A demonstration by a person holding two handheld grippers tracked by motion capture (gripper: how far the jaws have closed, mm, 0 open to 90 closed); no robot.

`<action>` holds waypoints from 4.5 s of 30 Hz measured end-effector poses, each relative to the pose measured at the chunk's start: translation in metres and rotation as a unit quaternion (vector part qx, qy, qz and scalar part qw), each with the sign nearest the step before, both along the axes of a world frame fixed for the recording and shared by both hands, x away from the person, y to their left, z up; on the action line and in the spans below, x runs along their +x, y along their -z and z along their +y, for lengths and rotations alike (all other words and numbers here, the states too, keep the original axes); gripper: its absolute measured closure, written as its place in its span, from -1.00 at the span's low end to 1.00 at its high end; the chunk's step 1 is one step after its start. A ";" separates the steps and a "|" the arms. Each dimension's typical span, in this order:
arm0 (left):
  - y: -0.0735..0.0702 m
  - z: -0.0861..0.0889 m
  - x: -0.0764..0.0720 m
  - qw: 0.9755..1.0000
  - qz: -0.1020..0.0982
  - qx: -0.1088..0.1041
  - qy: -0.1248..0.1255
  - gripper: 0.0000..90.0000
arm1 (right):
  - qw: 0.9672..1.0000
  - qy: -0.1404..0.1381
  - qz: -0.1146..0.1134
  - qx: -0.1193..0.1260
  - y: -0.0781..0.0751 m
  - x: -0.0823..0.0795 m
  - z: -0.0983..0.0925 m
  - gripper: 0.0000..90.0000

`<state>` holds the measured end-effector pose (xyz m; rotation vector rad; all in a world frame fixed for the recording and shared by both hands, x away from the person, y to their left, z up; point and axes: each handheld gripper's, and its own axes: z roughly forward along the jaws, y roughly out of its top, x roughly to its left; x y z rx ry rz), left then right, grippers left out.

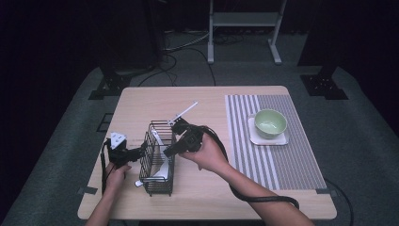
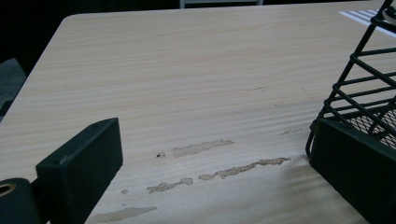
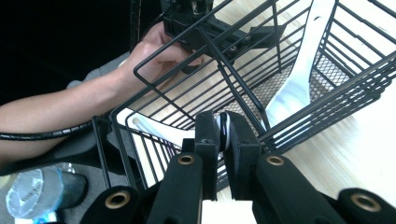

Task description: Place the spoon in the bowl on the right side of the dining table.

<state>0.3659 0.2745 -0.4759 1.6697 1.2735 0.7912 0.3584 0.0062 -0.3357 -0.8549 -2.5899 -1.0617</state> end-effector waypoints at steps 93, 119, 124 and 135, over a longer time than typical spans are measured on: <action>0.000 0.000 0.001 1.000 -0.001 0.001 -0.004 -0.96 | 0.945 0.197 0.087 0.245 0.000 0.019 -0.205 0.89; 0.000 0.000 0.001 1.000 -0.001 0.000 -0.005 -0.96 | 0.930 0.246 0.092 0.255 0.023 0.023 -0.241 0.89; 0.000 0.000 0.001 1.000 -0.001 0.001 -0.005 -0.96 | 0.928 0.254 0.092 0.256 0.025 0.023 -0.246 0.89; 0.000 0.000 0.001 1.000 -0.002 0.000 -0.005 -0.96 | 0.923 0.276 0.086 0.256 0.025 0.023 -0.264 0.89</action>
